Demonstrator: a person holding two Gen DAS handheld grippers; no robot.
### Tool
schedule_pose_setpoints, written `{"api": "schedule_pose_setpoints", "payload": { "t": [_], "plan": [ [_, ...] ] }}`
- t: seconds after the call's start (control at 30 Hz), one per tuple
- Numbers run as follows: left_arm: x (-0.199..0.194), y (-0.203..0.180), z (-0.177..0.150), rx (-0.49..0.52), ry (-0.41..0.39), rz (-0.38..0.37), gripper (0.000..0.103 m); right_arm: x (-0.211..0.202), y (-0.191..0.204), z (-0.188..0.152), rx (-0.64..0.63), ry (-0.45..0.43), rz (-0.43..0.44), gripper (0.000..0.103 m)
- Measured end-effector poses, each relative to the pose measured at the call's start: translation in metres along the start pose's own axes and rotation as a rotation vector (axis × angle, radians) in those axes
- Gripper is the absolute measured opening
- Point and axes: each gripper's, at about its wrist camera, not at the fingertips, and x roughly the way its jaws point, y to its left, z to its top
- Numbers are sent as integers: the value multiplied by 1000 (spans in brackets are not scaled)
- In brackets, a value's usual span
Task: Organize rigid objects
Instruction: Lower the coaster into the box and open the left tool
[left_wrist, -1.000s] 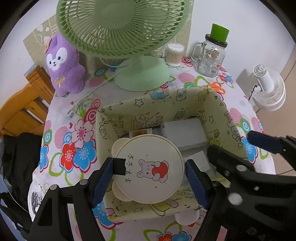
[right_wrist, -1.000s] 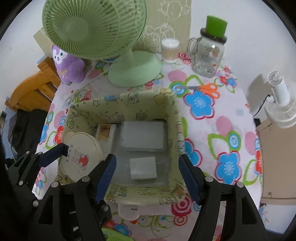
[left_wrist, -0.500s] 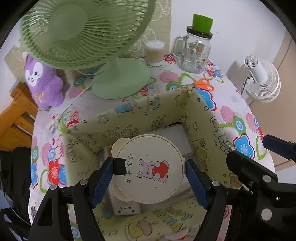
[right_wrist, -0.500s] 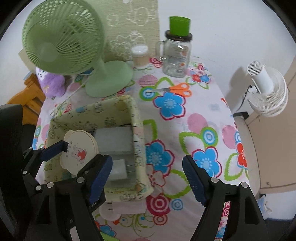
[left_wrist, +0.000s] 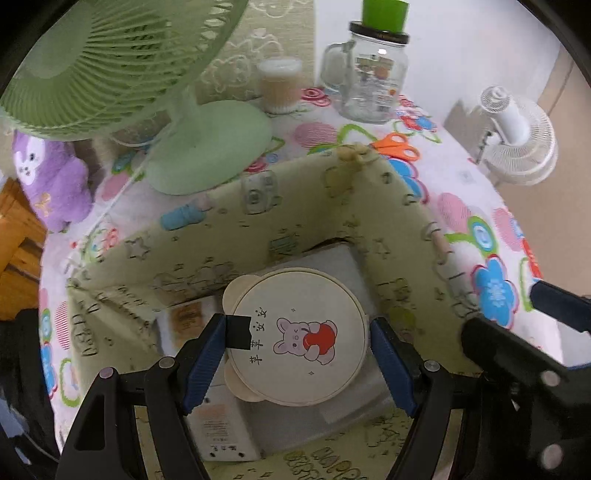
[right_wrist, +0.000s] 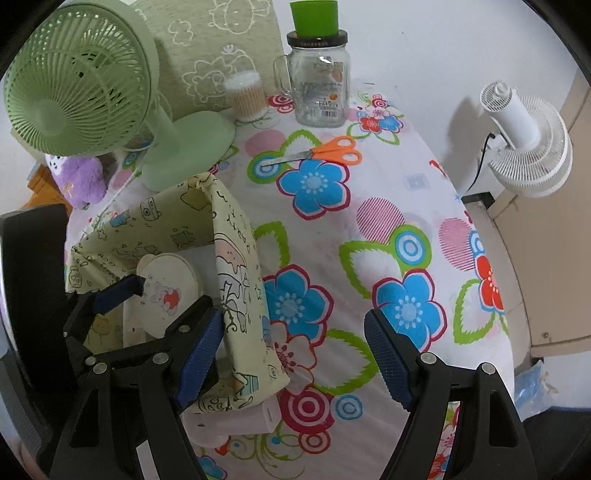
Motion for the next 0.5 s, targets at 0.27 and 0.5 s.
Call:
{"api": "schedule_pose_setpoints", "payload": {
  "t": [0.27, 0.5],
  "plan": [
    [-4, -2, -2, 10, -19, 57, 96, 3, 4, 0, 6, 1, -3, 81],
    [-11, 2, -7, 4, -26, 73, 99, -2, 11, -3, -15, -7, 6, 81]
  ]
}}
